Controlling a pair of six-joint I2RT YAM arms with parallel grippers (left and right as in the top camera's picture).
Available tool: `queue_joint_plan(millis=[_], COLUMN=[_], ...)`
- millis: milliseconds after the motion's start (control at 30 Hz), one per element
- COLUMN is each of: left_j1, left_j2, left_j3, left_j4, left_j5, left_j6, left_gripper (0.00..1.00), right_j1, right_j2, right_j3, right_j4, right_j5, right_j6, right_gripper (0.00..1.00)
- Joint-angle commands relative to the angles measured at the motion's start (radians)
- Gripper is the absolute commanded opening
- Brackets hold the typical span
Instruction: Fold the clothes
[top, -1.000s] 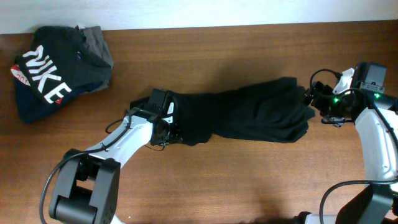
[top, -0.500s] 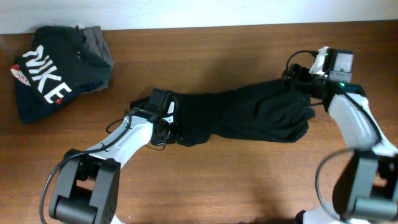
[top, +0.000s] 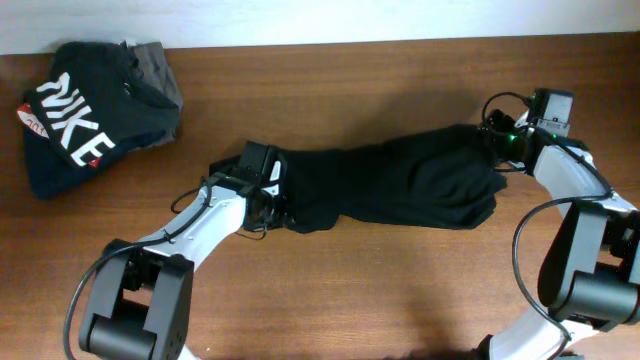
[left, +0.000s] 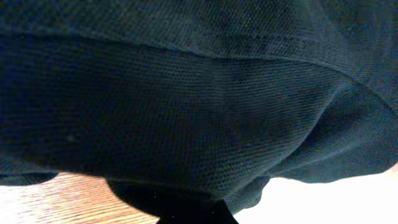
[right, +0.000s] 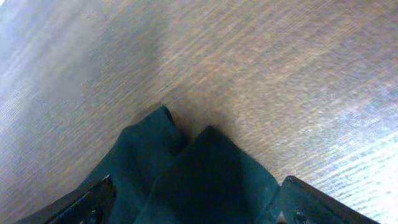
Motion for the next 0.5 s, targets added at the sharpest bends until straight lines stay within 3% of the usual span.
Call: queue_joint_plan(millis=[0,467], left_j1=[-0.008,-0.008], left_j2=[0.007,0.007], left_j3=[-0.005,-0.008], left_j4=[0.003,0.003], left_j5=[-0.003,-0.003], left_j6=[0.002,0.002], left_gripper=[0.01,0.01], right_j1=[0.037,0.065], right_j2=[0.038,0.127], right_j3=[0.010,0.029], right_j4=[0.000,0.079], right_j5=[0.095,0.109], right_j6=[0.058,0.077], right_gripper=[0.88,0.86])
